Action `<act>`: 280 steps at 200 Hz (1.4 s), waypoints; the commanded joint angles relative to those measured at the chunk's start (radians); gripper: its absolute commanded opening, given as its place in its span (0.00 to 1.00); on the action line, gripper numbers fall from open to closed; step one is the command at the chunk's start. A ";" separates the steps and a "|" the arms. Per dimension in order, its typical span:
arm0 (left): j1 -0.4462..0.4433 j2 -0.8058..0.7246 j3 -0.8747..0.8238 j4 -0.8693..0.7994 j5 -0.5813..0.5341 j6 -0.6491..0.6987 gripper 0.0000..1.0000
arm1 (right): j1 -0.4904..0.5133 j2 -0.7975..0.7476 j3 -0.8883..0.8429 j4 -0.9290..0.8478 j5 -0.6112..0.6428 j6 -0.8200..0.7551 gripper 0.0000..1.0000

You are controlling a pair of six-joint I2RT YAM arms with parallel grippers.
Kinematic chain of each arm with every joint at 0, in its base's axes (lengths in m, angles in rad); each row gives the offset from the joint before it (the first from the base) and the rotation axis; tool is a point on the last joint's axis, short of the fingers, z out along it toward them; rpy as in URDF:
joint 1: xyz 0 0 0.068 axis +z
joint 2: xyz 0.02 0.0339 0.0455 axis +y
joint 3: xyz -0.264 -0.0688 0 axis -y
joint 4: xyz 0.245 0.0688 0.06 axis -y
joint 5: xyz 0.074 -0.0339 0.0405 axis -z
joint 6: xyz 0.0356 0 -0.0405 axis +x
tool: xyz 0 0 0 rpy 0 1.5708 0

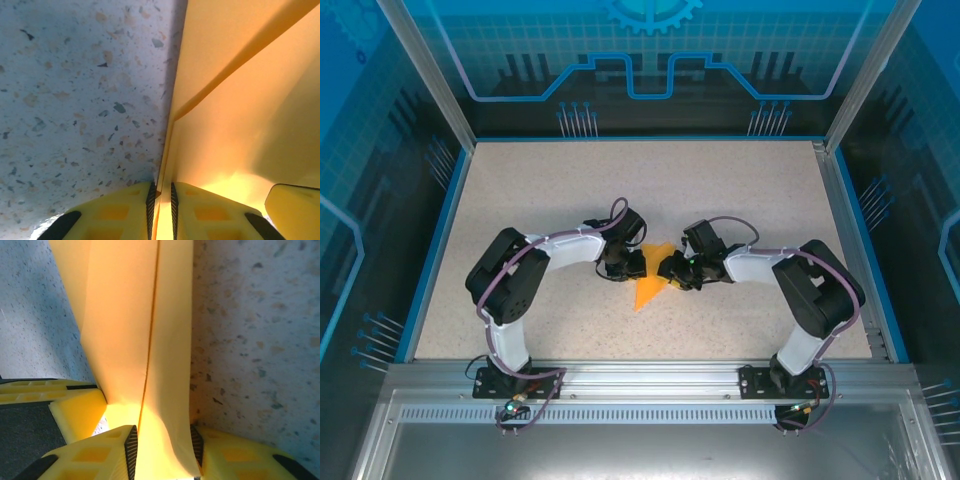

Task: Fold a paper plane with a square sheet of paper (pick it up from the middle)
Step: Turn over the paper at the center of the table.

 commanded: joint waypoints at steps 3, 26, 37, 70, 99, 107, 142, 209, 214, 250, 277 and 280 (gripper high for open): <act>-0.010 -0.018 -0.025 -0.005 0.007 -0.015 0.20 | 0.012 0.019 0.000 0.107 0.007 -0.006 0.33; -0.010 -0.021 -0.022 -0.004 0.012 -0.017 0.20 | 0.011 0.028 0.008 0.112 0.015 -0.005 0.35; -0.011 -0.022 -0.020 -0.002 0.012 -0.018 0.20 | 0.008 0.042 0.015 0.107 0.014 0.000 0.35; -0.008 -0.039 -0.028 -0.003 0.006 -0.021 0.20 | 0.008 0.070 0.032 0.121 0.003 -0.014 0.36; -0.007 -0.052 -0.039 0.000 0.004 -0.023 0.20 | 0.008 0.075 0.034 0.152 0.000 -0.023 0.35; -0.007 -0.053 -0.040 0.001 0.005 -0.023 0.20 | 0.006 0.082 0.039 0.160 -0.009 -0.026 0.34; -0.007 -0.072 -0.052 0.020 0.012 -0.031 0.21 | 0.008 0.095 0.057 0.168 -0.019 -0.046 0.30; -0.005 -0.122 -0.088 0.043 -0.002 -0.043 0.21 | 0.011 0.095 0.087 0.133 -0.018 -0.115 0.11; -0.006 -0.133 -0.094 0.041 -0.010 -0.047 0.21 | 0.011 0.090 0.094 0.121 -0.018 -0.127 0.09; 0.000 -0.258 -0.165 0.070 -0.110 -0.088 0.24 | 0.012 -0.002 0.186 -0.106 0.047 -0.271 0.06; 0.008 -0.368 -0.217 0.053 -0.231 -0.123 0.27 | 0.023 -0.081 0.334 -0.484 0.254 -0.441 0.07; 0.010 -0.379 -0.224 0.052 -0.243 -0.128 0.27 | 0.030 -0.085 0.359 -0.533 0.297 -0.459 0.07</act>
